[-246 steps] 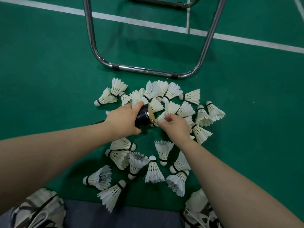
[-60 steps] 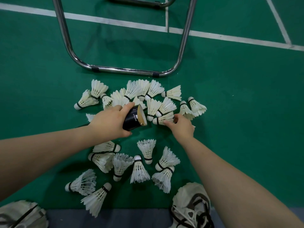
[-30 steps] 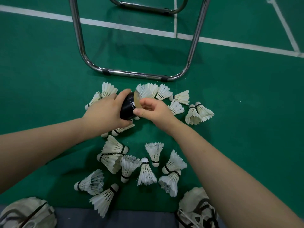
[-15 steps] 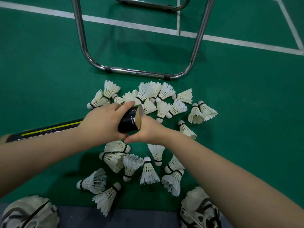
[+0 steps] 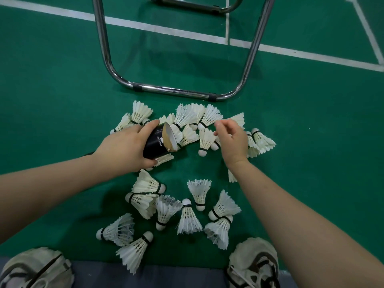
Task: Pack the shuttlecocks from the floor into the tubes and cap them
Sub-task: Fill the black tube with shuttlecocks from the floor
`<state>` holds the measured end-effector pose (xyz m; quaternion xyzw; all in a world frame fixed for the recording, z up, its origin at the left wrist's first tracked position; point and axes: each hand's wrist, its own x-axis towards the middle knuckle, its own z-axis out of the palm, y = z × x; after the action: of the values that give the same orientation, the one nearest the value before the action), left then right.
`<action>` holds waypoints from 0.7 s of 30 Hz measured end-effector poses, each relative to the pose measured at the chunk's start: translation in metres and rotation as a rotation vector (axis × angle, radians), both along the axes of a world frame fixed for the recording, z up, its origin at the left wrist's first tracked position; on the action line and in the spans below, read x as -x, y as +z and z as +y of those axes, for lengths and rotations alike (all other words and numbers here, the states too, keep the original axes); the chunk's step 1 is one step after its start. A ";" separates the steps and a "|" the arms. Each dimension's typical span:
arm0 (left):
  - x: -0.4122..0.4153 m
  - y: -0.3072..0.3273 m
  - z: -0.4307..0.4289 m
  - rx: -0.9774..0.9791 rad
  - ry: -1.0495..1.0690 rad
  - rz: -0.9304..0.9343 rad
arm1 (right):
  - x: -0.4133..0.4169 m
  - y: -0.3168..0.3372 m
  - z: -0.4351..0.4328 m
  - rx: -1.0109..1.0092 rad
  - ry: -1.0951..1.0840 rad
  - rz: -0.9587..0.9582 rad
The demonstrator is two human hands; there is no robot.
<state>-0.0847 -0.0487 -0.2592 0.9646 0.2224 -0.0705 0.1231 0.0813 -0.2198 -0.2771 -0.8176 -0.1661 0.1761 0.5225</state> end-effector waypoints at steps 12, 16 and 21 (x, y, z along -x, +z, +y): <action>-0.011 0.002 -0.003 -0.004 -0.032 -0.008 | 0.001 -0.012 -0.020 0.292 0.317 -0.080; -0.011 0.002 -0.008 -0.015 -0.065 0.000 | 0.015 -0.014 -0.029 0.525 0.636 -0.047; -0.010 0.008 -0.018 -0.023 -0.090 -0.005 | 0.027 -0.016 -0.044 0.637 0.718 -0.112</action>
<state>-0.0751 -0.0670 -0.2510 0.9751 0.1792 -0.0709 0.1093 0.0541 -0.2634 -0.2934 -0.8361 -0.4036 0.3431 0.1427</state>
